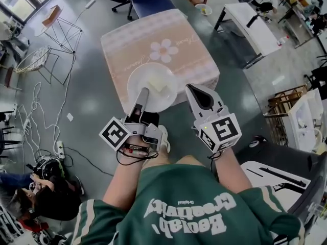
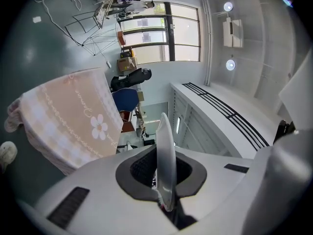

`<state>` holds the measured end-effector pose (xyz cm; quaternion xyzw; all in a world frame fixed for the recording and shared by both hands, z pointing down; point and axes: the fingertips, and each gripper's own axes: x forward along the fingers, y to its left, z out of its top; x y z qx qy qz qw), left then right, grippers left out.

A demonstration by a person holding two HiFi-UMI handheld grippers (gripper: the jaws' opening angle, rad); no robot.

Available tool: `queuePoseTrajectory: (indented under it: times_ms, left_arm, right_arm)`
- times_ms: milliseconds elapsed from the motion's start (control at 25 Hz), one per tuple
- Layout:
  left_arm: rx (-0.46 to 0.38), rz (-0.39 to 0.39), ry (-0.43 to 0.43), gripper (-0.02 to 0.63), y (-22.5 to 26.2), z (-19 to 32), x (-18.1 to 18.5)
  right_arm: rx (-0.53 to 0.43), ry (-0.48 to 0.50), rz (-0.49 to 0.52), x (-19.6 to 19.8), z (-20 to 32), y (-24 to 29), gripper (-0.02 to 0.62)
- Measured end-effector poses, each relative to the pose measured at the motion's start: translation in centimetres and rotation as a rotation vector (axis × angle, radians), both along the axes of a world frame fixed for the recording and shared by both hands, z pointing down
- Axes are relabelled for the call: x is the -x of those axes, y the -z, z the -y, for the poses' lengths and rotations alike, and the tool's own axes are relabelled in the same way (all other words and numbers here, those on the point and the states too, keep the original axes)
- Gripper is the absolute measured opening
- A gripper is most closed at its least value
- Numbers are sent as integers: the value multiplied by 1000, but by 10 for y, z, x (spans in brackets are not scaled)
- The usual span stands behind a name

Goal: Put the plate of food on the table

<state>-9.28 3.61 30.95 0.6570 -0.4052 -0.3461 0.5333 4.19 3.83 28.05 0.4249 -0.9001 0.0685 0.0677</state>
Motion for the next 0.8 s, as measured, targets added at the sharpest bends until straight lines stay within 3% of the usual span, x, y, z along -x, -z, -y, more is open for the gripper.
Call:
queuePoseTrajectory:
  times_ms: [400,800]
  left_arm:
    - [-14,-13,-29,17,12,81,35]
    - [-27,-36,-46,17,15,122,41]
  right_arm:
    - [26,-49,-5,35,77,2,14]
    - [53,-107,-41,31,103,-1,14]
